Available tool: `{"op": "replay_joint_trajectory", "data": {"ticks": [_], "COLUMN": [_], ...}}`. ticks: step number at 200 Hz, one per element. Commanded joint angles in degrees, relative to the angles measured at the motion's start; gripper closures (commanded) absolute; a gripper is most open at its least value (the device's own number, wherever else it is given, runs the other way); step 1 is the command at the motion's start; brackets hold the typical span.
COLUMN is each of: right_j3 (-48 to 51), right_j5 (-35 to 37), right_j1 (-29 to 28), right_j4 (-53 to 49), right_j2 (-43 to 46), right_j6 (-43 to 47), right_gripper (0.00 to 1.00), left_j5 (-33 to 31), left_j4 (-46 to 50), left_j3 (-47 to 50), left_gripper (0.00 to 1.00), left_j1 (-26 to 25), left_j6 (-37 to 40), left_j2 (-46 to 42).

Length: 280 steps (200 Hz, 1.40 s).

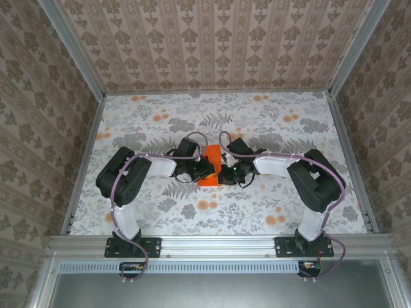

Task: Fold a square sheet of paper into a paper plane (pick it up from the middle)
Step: Fold the triangle a second time at the center of the table.

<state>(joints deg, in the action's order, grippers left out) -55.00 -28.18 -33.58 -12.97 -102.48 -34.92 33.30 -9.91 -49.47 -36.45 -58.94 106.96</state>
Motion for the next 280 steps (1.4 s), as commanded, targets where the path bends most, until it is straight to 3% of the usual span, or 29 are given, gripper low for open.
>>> {"op": "replay_joint_trajectory", "data": {"ticks": [1,154,232,280], "right_j3": [0.0,1.4,6.0,3.5], "right_j5": [0.8,3.4,3.3,0.9], "right_j1": [-0.3,-0.3,0.0,0.0], "right_j4": [0.9,-3.0,-4.7,0.0], "right_j2": [2.6,-0.9,4.1,8.6], "right_j6": [-0.4,0.2,0.3,-0.2], "right_gripper": [0.95,0.96,0.96,0.96], "left_j5": [-3.3,-3.8,-3.7,-3.5], "left_j4": [5.3,5.6,5.3,5.0], "left_j3": [2.4,3.1,3.3,3.2], "left_gripper": [0.94,0.95,0.95,0.95], "left_j1": [-0.6,-0.3,-0.2,-0.2], "left_j6": [-0.5,-0.7,-0.7,-0.5], "left_j2": [2.1,2.1,2.2,2.0]}}
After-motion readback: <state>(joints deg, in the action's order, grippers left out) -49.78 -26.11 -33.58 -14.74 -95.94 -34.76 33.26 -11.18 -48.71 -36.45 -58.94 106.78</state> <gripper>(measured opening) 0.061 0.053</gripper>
